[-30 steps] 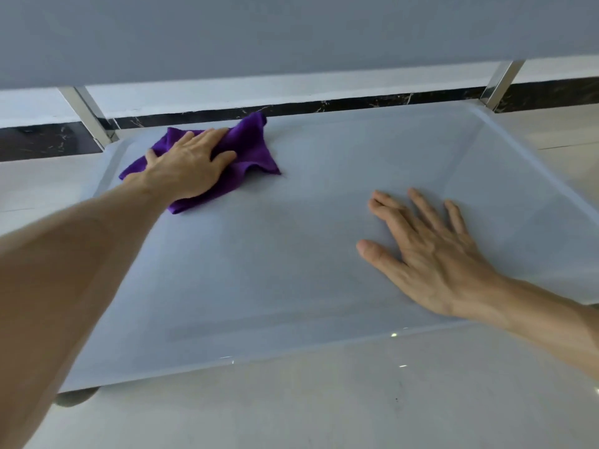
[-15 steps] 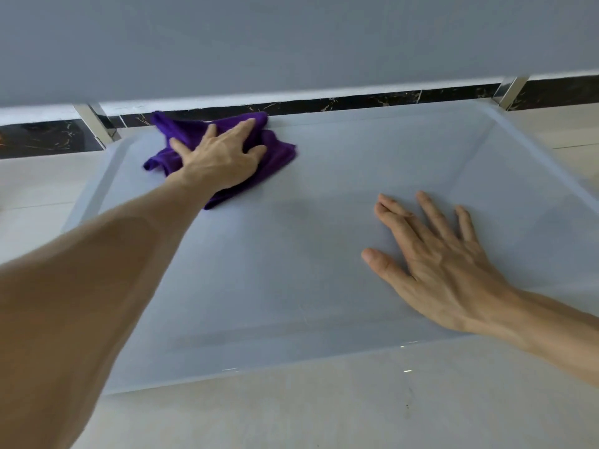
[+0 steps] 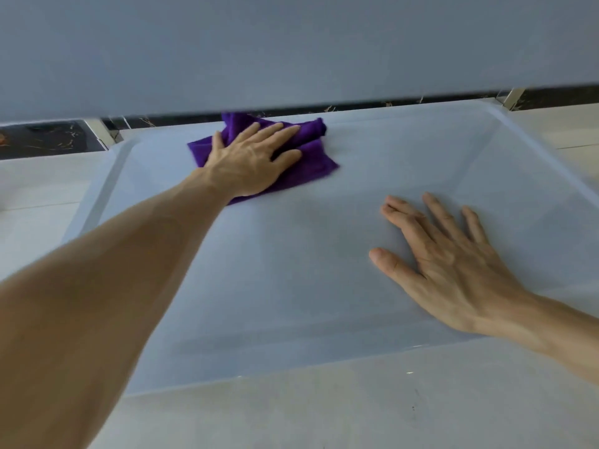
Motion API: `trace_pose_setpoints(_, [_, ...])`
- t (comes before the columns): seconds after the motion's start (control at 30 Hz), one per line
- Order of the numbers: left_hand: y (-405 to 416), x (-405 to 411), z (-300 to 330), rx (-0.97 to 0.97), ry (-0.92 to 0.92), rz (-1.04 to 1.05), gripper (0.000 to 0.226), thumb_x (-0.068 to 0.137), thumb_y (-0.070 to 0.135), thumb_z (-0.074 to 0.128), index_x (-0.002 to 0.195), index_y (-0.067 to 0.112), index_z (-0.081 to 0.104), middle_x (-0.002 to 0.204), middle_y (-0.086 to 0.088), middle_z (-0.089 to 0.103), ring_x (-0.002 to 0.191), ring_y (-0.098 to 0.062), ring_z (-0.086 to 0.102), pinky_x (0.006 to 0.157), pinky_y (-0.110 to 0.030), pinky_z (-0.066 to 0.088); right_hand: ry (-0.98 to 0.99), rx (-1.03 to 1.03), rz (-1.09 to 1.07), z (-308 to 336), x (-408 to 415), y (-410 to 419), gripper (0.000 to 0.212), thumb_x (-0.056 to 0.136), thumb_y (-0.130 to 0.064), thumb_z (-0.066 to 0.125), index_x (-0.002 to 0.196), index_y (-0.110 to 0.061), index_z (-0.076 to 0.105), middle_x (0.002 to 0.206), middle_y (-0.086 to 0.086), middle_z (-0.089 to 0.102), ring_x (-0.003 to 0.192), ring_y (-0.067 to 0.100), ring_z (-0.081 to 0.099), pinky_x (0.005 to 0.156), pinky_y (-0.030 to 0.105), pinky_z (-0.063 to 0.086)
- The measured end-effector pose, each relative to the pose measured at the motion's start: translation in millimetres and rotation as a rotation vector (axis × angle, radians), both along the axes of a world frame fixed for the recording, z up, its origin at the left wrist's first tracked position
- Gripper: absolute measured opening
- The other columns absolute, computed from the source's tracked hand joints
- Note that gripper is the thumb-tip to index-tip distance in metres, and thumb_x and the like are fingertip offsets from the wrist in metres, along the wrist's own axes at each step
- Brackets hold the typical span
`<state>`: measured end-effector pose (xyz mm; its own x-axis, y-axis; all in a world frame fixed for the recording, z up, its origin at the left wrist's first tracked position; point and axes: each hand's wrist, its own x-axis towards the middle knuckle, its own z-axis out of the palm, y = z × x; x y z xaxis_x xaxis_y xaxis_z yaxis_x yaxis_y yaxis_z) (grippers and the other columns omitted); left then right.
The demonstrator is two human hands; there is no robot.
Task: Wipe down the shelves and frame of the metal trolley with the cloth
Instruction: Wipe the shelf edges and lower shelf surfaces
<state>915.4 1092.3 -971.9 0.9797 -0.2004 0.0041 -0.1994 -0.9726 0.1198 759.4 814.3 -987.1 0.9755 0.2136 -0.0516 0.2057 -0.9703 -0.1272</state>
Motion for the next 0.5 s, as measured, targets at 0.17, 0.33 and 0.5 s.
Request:
trace_pose_setpoints(0.17, [117.1,-21.1,-1.4,0.032,0.026,0.235,0.060,0.093,0.074,0.013,0.150,0.055,0.009,0.162,0.024,0.012,0.152,-0.010,0.007,0.119,-0.060,0.004,-0.003,0.009,-0.025,-0.5,1.9,2.2,0.079,0.078,-0.080,-0.008,0.150,-0.047,-0.004,0.157,-0.038,-0.011,0.152,0.010,-0.011,0.122,0.049,-0.004])
trace_pose_setpoints(0.33, [157.2,-56.3,-5.1,-0.033,0.003,0.361,0.058,0.093,0.075,0.020,0.148,0.054,0.019,0.162,0.023,0.017,0.151,-0.015,0.011,0.116,-0.060,0.017,-0.017,0.022,-0.048,-1.5,3.7,5.3,0.068,0.087,-0.068,-0.007,0.152,-0.047,-0.001,0.159,-0.034,-0.005,0.153,0.012,-0.006,0.122,0.051,0.000])
trace_pose_setpoints(0.5, [133.3,-89.1,-8.0,-0.001,-0.013,0.337,0.061,0.092,0.076,0.015,0.147,0.052,0.021,0.161,0.025,0.015,0.152,-0.019,0.012,0.115,-0.062,0.010,-0.012,0.044,-0.053,-3.4,11.3,4.9,0.057,0.095,-0.057,-0.001,0.151,-0.049,-0.001,0.160,-0.034,-0.003,0.153,0.014,-0.001,0.121,0.054,0.003])
